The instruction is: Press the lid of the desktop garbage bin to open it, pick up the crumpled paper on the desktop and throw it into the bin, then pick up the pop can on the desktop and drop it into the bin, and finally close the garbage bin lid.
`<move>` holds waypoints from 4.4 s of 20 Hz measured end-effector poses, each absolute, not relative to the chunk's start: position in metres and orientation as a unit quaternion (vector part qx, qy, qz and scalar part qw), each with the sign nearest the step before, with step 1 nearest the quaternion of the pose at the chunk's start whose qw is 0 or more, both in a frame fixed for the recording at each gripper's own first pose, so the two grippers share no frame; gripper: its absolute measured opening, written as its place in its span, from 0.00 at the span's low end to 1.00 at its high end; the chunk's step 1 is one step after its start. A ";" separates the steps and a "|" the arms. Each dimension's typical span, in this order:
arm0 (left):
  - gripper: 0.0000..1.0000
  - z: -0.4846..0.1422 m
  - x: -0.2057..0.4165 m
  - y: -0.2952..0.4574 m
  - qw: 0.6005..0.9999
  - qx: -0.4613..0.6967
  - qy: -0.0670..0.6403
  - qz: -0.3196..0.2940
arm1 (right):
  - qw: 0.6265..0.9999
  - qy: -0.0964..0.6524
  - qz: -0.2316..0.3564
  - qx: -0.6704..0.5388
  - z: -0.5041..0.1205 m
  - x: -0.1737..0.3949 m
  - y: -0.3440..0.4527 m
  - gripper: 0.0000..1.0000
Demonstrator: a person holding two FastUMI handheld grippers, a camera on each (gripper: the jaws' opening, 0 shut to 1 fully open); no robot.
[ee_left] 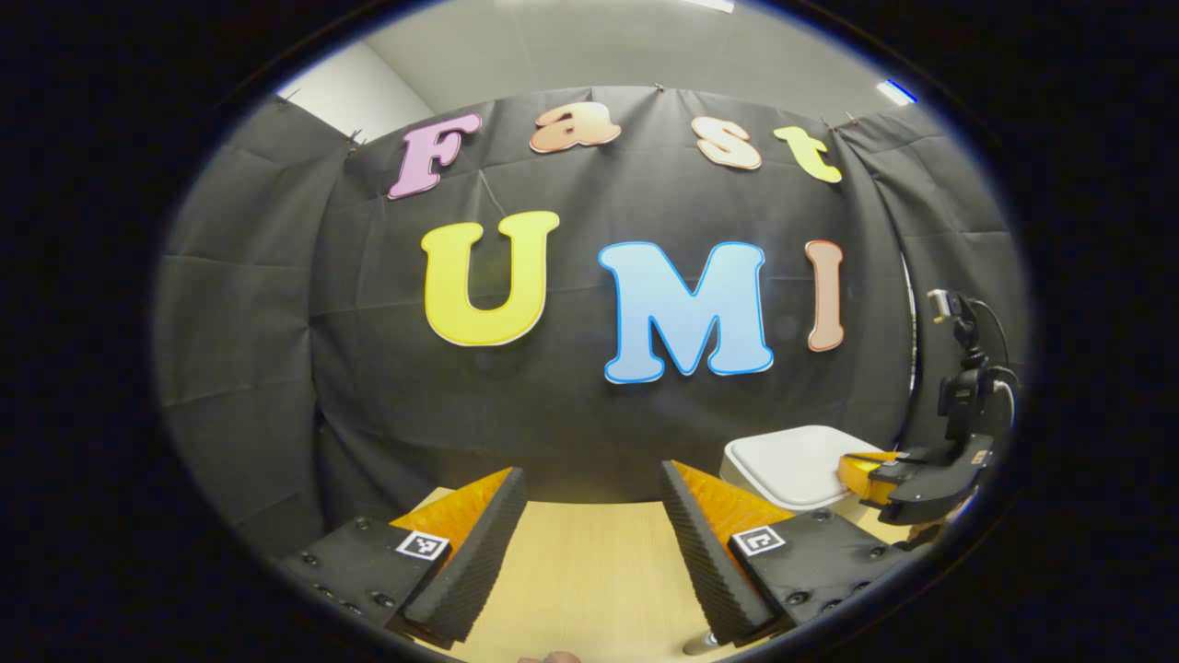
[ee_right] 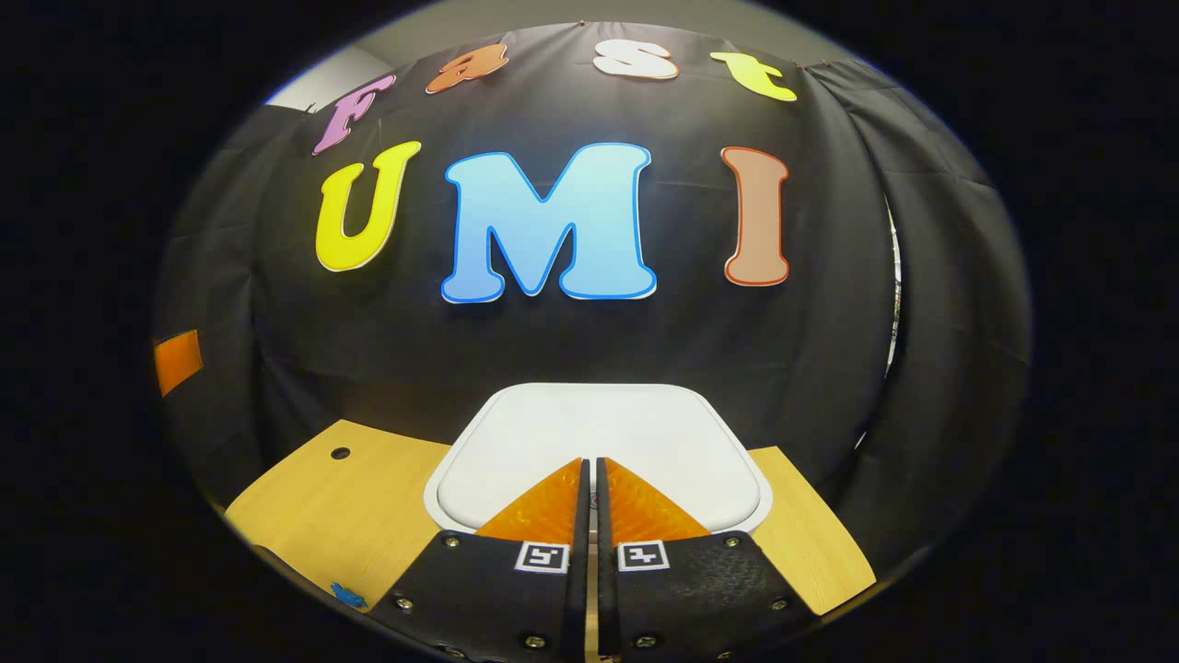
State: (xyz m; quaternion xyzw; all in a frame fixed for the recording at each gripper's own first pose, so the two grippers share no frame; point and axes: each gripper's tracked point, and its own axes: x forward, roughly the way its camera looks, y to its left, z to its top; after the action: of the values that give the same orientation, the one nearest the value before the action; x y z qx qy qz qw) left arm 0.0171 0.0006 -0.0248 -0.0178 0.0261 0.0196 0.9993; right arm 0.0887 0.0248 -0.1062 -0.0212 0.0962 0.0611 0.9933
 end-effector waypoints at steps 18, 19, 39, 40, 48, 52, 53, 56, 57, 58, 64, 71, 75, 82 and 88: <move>0.96 -0.023 0.006 0.006 0.999 -0.027 0.026 0.020 | 0.997 0.052 0.059 -0.020 -0.064 0.066 0.022 0.05; 0.96 -0.024 0.003 0.005 0.999 -0.029 0.026 0.019 | 0.997 0.047 0.058 -0.018 -0.059 0.064 0.021 0.05; 0.96 -0.034 -0.016 0.001 1.000 -0.007 0.019 -0.005 | 0.999 0.013 0.046 0.006 -0.021 0.033 0.022 0.04; 0.96 -0.034 -0.016 -0.001 1.000 -0.006 0.017 -0.010 | 0.999 0.014 0.042 0.009 -0.020 0.032 0.021 0.04; 0.96 -0.081 -0.028 0.005 0.999 -0.014 0.039 -0.022 | 0.999 -0.005 0.039 0.009 0.003 0.006 0.019 0.05; 0.96 -0.115 -0.029 0.011 0.997 -0.019 0.069 -0.022 | 0.999 -0.025 0.039 -0.004 0.021 -0.002 0.023 0.09; 0.96 -0.125 -0.031 0.013 0.997 -0.019 0.076 -0.021 | 0.999 -0.030 0.039 -0.006 0.028 -0.006 0.024 0.14; 0.96 -0.146 -0.034 0.019 0.995 -0.019 0.096 -0.019 | 0.998 -0.046 0.039 -0.005 0.041 -0.009 0.025 0.18; 0.96 -0.151 -0.034 0.020 0.994 -0.019 0.101 -0.020 | 0.998 -0.048 0.042 -0.003 0.044 -0.012 0.028 0.24; 0.96 -0.159 -0.034 0.020 0.994 -0.018 0.107 -0.022 | 0.998 -0.049 0.042 -0.003 0.046 -0.013 0.029 0.34; 0.97 -0.204 -0.041 0.022 0.990 -0.016 0.140 -0.028 | 0.998 -0.041 0.046 -0.013 0.043 -0.016 0.036 0.57; 0.96 -0.280 -0.050 0.021 0.979 -0.019 0.200 -0.029 | 0.998 -0.029 0.048 -0.032 0.039 -0.017 0.041 0.67; 0.97 -0.325 -0.057 0.019 0.970 -0.022 0.240 -0.029 | 0.997 -0.024 0.042 -0.052 0.039 -0.019 0.036 0.67; 0.97 -0.391 -0.071 0.019 0.951 -0.051 0.304 -0.015 | 0.998 -0.006 0.026 -0.065 0.034 -0.022 0.023 0.67; 0.97 -0.433 -0.074 0.026 0.939 -0.064 0.338 0.003 | 0.997 0.010 0.010 -0.078 0.030 -0.027 0.012 0.67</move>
State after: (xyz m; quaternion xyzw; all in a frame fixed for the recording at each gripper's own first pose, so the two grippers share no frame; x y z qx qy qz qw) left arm -0.0741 0.0262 -0.4334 -0.0643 0.3383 0.0027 0.9388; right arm -0.0273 0.0116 0.0303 -0.0779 0.0095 0.0101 0.9969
